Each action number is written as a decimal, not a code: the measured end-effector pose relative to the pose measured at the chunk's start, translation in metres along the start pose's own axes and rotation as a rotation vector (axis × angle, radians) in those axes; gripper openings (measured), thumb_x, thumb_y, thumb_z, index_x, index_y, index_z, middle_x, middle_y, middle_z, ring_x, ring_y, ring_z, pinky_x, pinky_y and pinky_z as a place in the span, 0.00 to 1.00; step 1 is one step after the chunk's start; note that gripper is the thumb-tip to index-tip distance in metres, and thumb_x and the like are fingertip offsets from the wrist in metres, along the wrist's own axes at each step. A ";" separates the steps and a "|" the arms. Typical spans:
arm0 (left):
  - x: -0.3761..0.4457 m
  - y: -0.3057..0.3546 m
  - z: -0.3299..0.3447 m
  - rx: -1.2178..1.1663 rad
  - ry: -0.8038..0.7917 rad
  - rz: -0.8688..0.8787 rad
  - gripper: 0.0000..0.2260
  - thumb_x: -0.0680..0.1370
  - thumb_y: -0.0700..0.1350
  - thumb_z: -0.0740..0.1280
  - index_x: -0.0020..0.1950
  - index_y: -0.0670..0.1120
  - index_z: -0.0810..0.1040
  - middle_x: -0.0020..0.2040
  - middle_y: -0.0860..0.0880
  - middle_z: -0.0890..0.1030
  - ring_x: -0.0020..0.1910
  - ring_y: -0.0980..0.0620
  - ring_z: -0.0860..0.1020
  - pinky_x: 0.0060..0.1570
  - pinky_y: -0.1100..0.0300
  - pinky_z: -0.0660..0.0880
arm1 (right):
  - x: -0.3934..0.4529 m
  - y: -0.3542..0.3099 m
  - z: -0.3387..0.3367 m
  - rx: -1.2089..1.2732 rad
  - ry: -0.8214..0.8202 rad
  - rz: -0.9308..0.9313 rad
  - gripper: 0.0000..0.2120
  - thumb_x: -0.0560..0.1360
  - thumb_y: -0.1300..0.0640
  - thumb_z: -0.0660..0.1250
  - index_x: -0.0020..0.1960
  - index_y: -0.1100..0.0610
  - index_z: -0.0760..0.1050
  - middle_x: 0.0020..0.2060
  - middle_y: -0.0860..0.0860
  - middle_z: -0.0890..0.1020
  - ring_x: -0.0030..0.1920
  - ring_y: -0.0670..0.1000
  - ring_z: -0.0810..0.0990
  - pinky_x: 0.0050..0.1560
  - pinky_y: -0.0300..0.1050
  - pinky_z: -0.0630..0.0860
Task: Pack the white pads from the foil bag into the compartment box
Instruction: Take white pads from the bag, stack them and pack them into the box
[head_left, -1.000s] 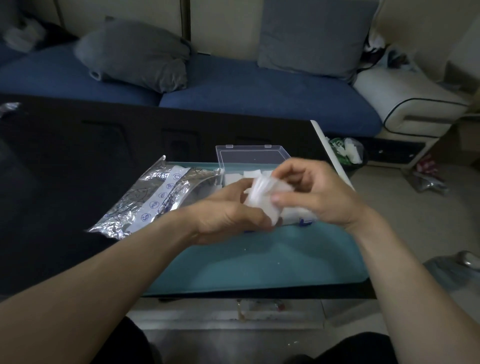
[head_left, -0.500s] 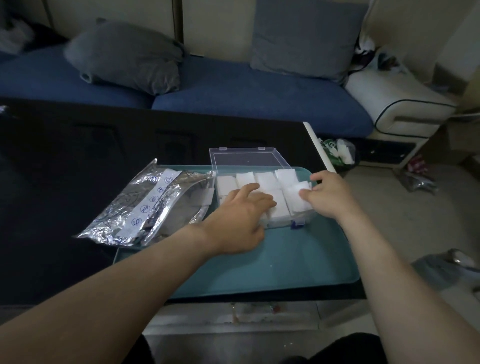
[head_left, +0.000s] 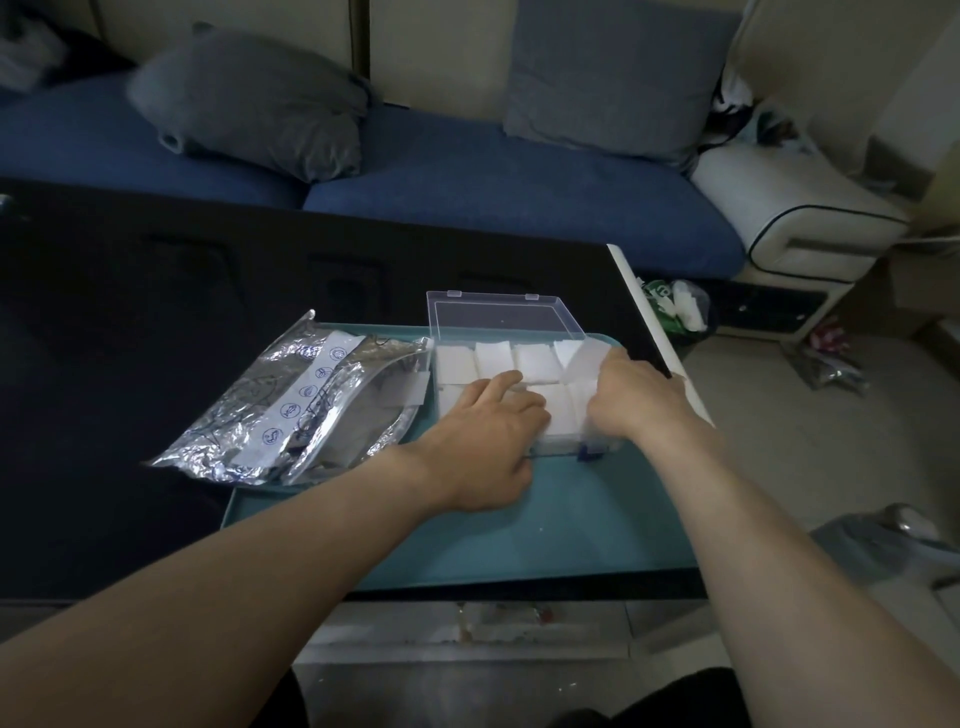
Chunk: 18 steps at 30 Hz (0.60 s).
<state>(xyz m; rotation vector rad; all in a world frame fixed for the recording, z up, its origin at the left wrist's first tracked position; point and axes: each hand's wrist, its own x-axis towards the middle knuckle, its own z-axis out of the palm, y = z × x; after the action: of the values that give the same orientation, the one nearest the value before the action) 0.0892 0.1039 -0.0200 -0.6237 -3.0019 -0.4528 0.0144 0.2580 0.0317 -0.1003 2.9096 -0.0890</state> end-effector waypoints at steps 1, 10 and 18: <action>0.000 0.000 0.000 -0.002 0.001 0.002 0.24 0.72 0.48 0.58 0.67 0.43 0.73 0.71 0.48 0.69 0.77 0.42 0.56 0.74 0.54 0.48 | 0.000 -0.002 0.001 -0.005 -0.007 0.004 0.26 0.78 0.62 0.61 0.74 0.62 0.59 0.65 0.61 0.75 0.65 0.62 0.73 0.67 0.55 0.65; 0.025 0.016 -0.014 0.098 0.070 0.009 0.34 0.73 0.50 0.62 0.79 0.45 0.59 0.80 0.47 0.58 0.79 0.43 0.50 0.77 0.47 0.45 | -0.001 0.009 -0.003 0.188 0.091 -0.004 0.21 0.81 0.58 0.62 0.70 0.61 0.62 0.64 0.60 0.76 0.65 0.62 0.75 0.64 0.54 0.70; 0.070 0.009 -0.030 0.220 -0.176 -0.055 0.35 0.75 0.53 0.63 0.79 0.44 0.56 0.80 0.46 0.58 0.80 0.44 0.44 0.77 0.42 0.39 | -0.001 0.024 -0.001 0.380 0.178 -0.016 0.14 0.80 0.58 0.64 0.64 0.58 0.67 0.59 0.58 0.78 0.58 0.60 0.77 0.57 0.50 0.73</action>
<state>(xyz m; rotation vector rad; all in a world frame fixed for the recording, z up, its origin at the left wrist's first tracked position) 0.0285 0.1301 0.0178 -0.5929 -3.1776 -0.0688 0.0133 0.2817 0.0310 -0.0533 3.0047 -0.6799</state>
